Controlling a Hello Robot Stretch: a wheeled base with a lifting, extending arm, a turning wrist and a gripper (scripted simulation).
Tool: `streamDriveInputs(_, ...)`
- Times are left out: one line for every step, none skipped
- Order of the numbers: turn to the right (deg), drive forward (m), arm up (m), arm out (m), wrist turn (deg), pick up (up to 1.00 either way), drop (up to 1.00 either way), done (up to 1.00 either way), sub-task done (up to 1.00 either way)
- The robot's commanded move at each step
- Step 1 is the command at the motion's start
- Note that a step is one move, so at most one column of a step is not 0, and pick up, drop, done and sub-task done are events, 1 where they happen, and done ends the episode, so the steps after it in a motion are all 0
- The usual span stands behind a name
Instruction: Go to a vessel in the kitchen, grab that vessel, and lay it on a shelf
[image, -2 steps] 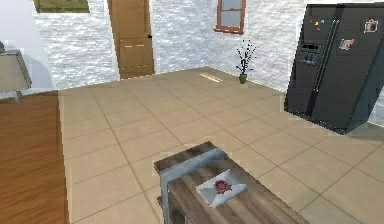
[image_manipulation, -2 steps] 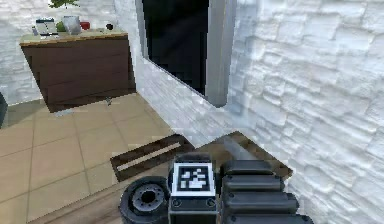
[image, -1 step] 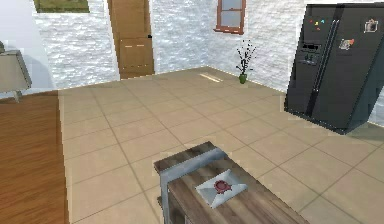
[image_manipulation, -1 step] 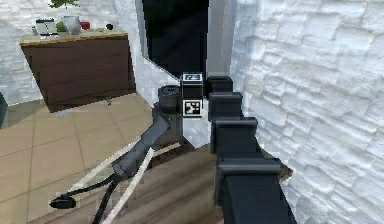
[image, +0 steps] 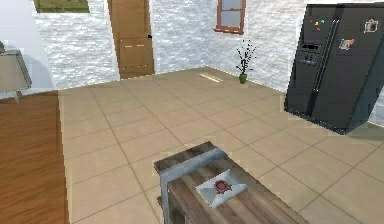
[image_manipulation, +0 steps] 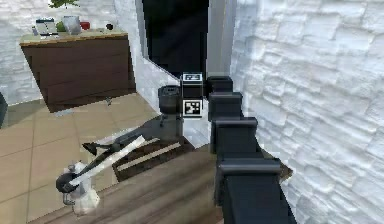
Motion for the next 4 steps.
streamDriveInputs(0.0, 0.0, -0.1, 0.0, 0.0, 0.0, 0.0, 0.0, 0.0)
streamDriveInputs(0.0, 0.0, -0.32, 0.0, 0.0, 0.0, 0.0, 0.0, 0.0)
streamDriveInputs(0.0, 0.0, 0.0, 0.0, 0.0, 0.0, 1.0, 0.0, 0.0)
streamDriveInputs(0.0, 0.0, 0.1, 0.0, 0.0, 0.0, 0.0, 0.0, 0.0)
